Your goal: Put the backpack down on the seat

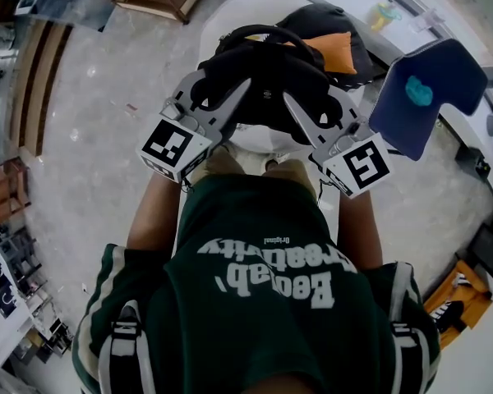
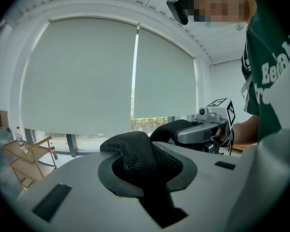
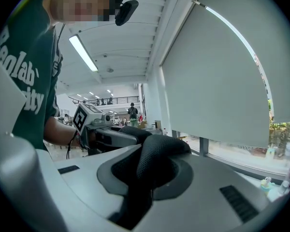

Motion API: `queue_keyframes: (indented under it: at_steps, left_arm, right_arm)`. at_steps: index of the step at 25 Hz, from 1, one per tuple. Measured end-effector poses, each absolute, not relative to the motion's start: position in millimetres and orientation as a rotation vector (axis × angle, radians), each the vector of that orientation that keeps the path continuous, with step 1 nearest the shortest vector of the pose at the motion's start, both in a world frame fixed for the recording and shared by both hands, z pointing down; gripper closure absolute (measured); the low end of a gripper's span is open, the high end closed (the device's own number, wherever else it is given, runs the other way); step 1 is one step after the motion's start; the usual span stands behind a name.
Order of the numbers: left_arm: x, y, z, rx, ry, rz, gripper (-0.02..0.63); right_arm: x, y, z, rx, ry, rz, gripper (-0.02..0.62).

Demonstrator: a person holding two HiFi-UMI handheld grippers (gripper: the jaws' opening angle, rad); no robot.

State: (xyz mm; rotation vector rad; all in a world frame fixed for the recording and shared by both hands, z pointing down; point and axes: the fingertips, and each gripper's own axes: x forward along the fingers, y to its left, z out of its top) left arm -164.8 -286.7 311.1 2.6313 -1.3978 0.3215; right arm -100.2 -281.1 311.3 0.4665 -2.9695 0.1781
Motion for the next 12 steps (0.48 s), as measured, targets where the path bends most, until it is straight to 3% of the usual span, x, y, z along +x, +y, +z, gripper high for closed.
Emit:
queue_keyframes:
  at_steps: [12]
  left_arm:
    - [-255.8,-316.9,345.0,2.840,-1.003,0.488,0.517]
  right_arm:
    - [-198.8,-320.0,340.2,0.787,-2.801,0.302,0.523]
